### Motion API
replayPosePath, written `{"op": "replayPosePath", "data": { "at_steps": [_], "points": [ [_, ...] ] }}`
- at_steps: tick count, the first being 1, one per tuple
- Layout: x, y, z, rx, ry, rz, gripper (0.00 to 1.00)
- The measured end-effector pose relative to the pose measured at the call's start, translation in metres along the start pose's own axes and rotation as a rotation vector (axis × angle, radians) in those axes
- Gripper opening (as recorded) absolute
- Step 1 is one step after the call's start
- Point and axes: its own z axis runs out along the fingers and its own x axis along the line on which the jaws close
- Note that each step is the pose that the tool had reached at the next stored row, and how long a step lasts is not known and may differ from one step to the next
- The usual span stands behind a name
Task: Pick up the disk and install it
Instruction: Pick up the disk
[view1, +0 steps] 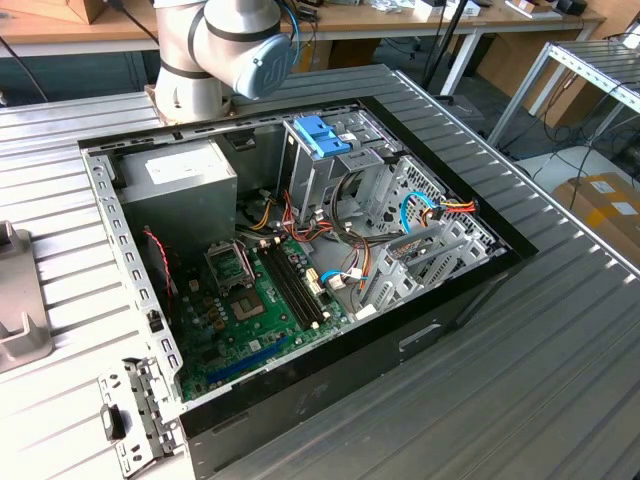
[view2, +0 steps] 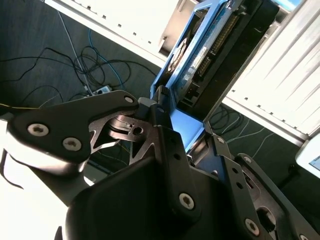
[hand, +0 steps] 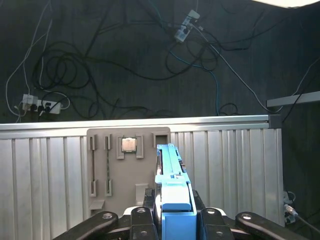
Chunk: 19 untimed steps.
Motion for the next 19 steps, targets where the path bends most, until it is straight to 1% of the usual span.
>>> {"op": "replayPosePath", "data": {
  "at_steps": [3, 19],
  "points": [
    [0.0029, -0.0001, -0.0003, 0.0000, 0.0000, 0.000, 0.37],
    [0.0124, -0.0006, -0.0013, 0.0000, 0.0000, 0.000, 0.37]
  ]
}}
